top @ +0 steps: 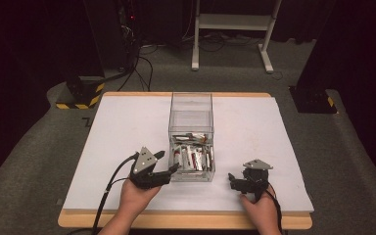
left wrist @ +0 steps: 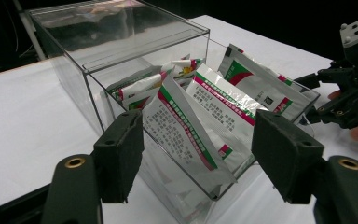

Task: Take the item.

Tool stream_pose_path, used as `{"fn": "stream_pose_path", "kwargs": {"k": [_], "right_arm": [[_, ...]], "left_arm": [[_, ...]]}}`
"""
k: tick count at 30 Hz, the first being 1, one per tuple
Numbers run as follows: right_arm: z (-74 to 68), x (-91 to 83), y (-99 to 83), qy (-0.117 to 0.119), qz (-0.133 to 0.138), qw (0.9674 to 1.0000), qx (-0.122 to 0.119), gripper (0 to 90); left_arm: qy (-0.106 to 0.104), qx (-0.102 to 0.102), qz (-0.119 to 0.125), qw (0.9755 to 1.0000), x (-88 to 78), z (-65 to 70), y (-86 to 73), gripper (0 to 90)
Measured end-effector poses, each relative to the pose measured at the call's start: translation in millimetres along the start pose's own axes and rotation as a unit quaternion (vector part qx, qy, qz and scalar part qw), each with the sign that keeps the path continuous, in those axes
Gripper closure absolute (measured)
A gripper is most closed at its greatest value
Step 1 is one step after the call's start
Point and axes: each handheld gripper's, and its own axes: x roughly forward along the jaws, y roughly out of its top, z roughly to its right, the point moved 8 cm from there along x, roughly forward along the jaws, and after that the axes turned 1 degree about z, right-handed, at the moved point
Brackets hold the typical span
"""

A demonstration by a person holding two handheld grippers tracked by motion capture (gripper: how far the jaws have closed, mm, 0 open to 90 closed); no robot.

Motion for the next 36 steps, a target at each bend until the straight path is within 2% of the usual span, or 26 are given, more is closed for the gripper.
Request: {"fn": "stream_pose_path", "kwargs": {"k": [2, 3, 5, 7, 8, 10, 12, 21, 24, 27, 34, 36], "right_arm": [[0.0, 0.0, 0.0, 0.000, 0.000, 1.0000, 0.000, 11.8], [0.0, 0.0, 0.0, 0.000, 0.000, 1.0000, 0.000, 11.8], [0.0, 0.0, 0.0, 0.000, 0.000, 1.0000, 0.000, 11.8], [0.0, 0.0, 0.0, 0.000, 0.000, 1.0000, 0.000, 11.8], [0.0, 0.0, 0.0, 0.000, 0.000, 1.0000, 0.000, 11.8], [0.0, 0.0, 0.0, 0.000, 0.000, 1.0000, 0.000, 11.8], [0.0, 0.0, 0.0, 0.000, 0.000, 1.0000, 0.000, 11.8], [-0.1, -0.1, -0.1, 0.000, 0.000, 1.0000, 0.000, 11.8], [-0.2, -0.1, -0.1, 0.000, 0.000, 1.0000, 0.000, 11.8], [-0.2, -0.1, -0.1, 0.000, 0.000, 1.0000, 0.000, 11.8], [-0.1, -0.1, -0.1, 0.001, 0.000, 1.0000, -0.001, 11.9], [-0.1, -0.2, -0.1, 0.001, 0.000, 1.0000, -0.001, 11.9]], "left_arm": [[0.003, 0.004, -0.003, 1.0000, 1.0, -0.8, 0.1, 36.4], [0.004, -0.004, 0.000, 1.0000, 3.3, -0.1, 1.2, 36.8], [0.008, 0.002, -0.002, 1.0000, 5.1, -1.3, 1.3, 39.3], [0.008, 0.005, -0.004, 0.9999, 5.7, -1.8, 0.9, 45.4], [0.010, 0.005, -0.003, 0.9999, 6.8, -2.5, 1.2, 45.4], [0.016, 0.006, -0.003, 0.9998, 8.5, -5.0, 1.7, 53.5], [0.020, 0.005, 0.001, 0.9998, 10.1, -5.2, 2.0, 56.5], [0.035, 0.014, 0.005, 0.9993, 16.9, -4.9, 1.8, 59.8], [0.041, 0.008, 0.008, 0.9991, 19.4, -5.5, 1.3, 60.4], [0.042, 0.013, 0.001, 0.9990, 19.6, -7.0, -0.7, 61.9], [0.043, 0.015, 0.009, 0.9989, 18.9, -5.3, -1.3, 75.8], [0.043, 0.015, 0.010, 0.9989, 18.3, -5.3, -1.6, 77.0]]}}
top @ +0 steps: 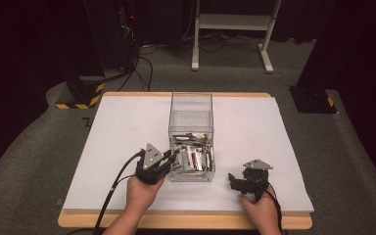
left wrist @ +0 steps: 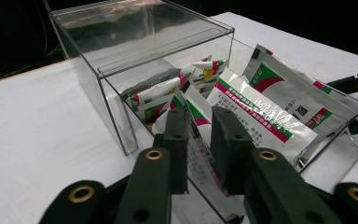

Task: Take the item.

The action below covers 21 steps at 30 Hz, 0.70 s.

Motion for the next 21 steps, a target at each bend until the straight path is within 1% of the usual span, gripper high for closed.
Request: {"fn": "stream_pose_path", "kwargs": {"k": [1, 4, 6, 7, 9, 10, 15, 16, 19, 21], "right_arm": [[0.0, 0.0, 0.0, 0.000, 0.000, 1.0000, 0.000, 11.9], [0.0, 0.0, 0.1, 0.000, 0.001, 1.0000, -0.001, 11.9], [0.0, 0.0, 0.1, 0.000, 0.001, 1.0000, -0.001, 11.9], [0.0, 0.0, 0.1, 0.000, 0.001, 1.0000, -0.001, 12.0], [0.0, 0.0, 0.0, 0.000, 0.001, 1.0000, -0.001, 11.9], [0.0, 0.0, 0.1, 0.000, 0.001, 1.0000, -0.001, 12.0], [0.0, 0.0, 0.0, 0.000, 0.001, 1.0000, -0.002, 12.0], [0.0, 0.0, 0.0, 0.000, 0.001, 1.0000, -0.002, 12.0], [0.0, -0.1, 0.0, 0.000, 0.001, 1.0000, -0.002, 12.0], [-0.1, -0.1, 0.0, 0.000, 0.001, 1.0000, -0.002, 12.0]], "left_arm": [[-0.001, 0.001, 0.001, 1.0000, -1.2, -0.4, -0.3, 80.0], [-0.003, -0.006, 0.008, 0.9999, -3.2, -0.6, -0.2, 83.4], [-0.004, -0.003, 0.006, 1.0000, -4.5, -1.2, -0.8, 84.4], [-0.006, -0.008, 0.011, 0.9999, -5.2, -0.6, -0.6, 87.7], [-0.007, -0.009, 0.014, 0.9998, -6.5, -0.5, -0.2, 88.5], [-0.007, -0.014, 0.019, 0.9997, -6.7, -0.1, 0.7, 88.9], [-0.013, -0.022, 0.026, 0.9993, -9.7, 0.4, 4.3, 89.7], [-0.014, -0.021, 0.026, 0.9994, -10.3, 0.3, 4.7, 89.7], [-0.018, -0.030, 0.037, 0.9987, -12.5, 1.7, 8.7, 89.9], [-0.019, -0.028, 0.036, 0.9988, -13.5, 1.2, 9.4, 89.9]]}}
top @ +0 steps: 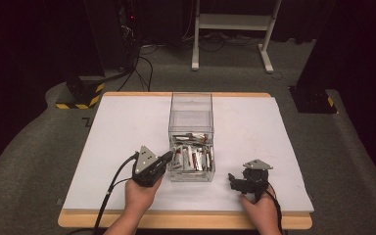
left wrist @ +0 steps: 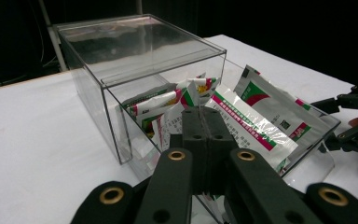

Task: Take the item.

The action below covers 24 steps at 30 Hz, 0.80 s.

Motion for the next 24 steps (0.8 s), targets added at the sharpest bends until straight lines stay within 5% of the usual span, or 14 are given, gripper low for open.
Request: {"fn": "stream_pose_path", "kwargs": {"k": [24], "right_arm": [[-0.2, -0.1, -0.2, 0.000, 0.000, 1.0000, 0.001, 12.1]], "left_arm": [[-0.012, -0.025, 0.078, 0.9966, -19.4, -2.5, 35.1, 90.0]]}}
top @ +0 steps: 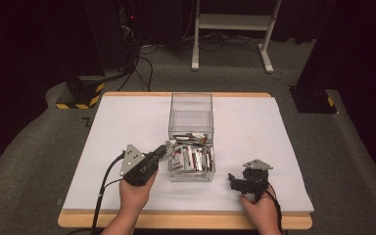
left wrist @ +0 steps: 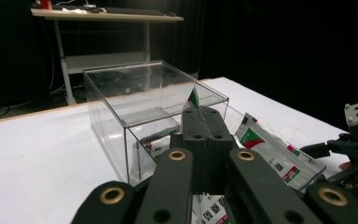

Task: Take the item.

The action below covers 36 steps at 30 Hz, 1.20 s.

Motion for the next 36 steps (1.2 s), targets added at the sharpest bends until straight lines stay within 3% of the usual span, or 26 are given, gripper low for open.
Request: {"fn": "stream_pose_path", "kwargs": {"k": [16, 36], "right_arm": [[0.0, 0.0, 0.0, 0.000, 0.000, 1.0000, 0.000, 12.1], [0.0, 0.0, 0.0, 0.000, 0.000, 1.0000, 0.000, 12.1]], "left_arm": [[0.001, -0.004, 0.024, 0.9997, -7.8, -6.2, 16.6, 90.0], [0.014, 0.009, 0.034, 0.9993, -13.9, -21.2, 28.4, 90.0]]}}
